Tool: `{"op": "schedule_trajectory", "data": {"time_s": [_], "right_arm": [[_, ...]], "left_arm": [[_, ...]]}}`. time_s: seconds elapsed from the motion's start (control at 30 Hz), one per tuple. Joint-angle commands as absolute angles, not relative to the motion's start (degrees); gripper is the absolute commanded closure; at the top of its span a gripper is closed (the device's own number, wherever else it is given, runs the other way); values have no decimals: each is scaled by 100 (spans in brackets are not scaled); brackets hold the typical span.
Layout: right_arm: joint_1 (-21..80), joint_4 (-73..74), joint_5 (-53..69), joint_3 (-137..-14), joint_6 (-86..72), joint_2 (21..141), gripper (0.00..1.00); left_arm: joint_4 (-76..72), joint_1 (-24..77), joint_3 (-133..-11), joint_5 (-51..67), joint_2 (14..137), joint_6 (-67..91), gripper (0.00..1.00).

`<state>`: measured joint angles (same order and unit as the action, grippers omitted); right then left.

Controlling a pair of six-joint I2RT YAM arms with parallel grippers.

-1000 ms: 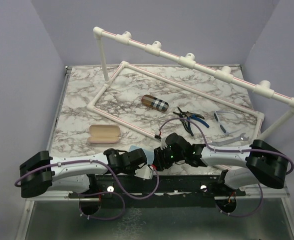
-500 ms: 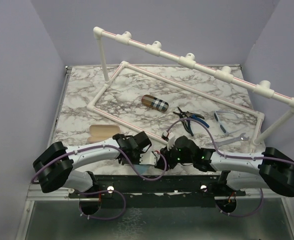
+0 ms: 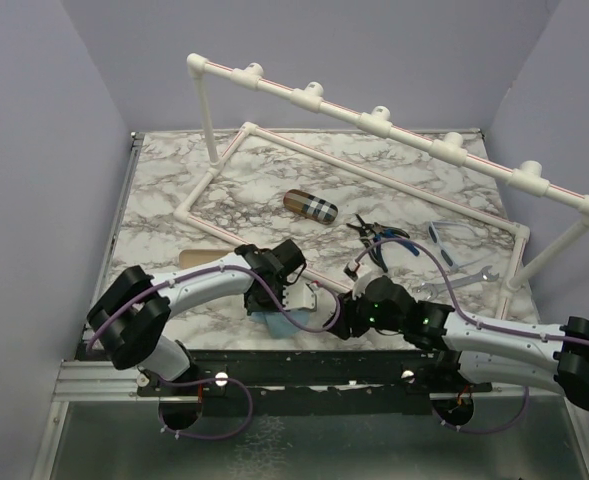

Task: Organize the sunglasses
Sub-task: Fold the glasses cleaning cloth at the center of the board.

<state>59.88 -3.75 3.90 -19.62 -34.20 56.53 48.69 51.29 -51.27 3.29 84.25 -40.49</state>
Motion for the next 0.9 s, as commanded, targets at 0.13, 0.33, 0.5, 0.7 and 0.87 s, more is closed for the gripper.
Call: {"op": "schedule_trajectory", "data": {"time_s": [0.13,0.33,0.5,0.7,0.87], "right_arm": [[5961,397,178,-2372,-3387,5361,55],[6138,524,745,-2882,-2504,5517,59],[6857,84,777,-3093,-1399,5590,59],[7121,-578,538,-2805,-840,5664,59],[8102,-2238,-947,-2535,-409,6327,53]], "left_arm": [[5275,4959,-5623,672,9182,-3823,100],[4964,4642,-5741,875,9217,-3631,100],[4587,4380,-5489,1145,9169,-3424,100],[4361,4345,-5423,1311,9304,-3295,100],[4262,4340,-5519,1266,9373,-3122,100]]}}
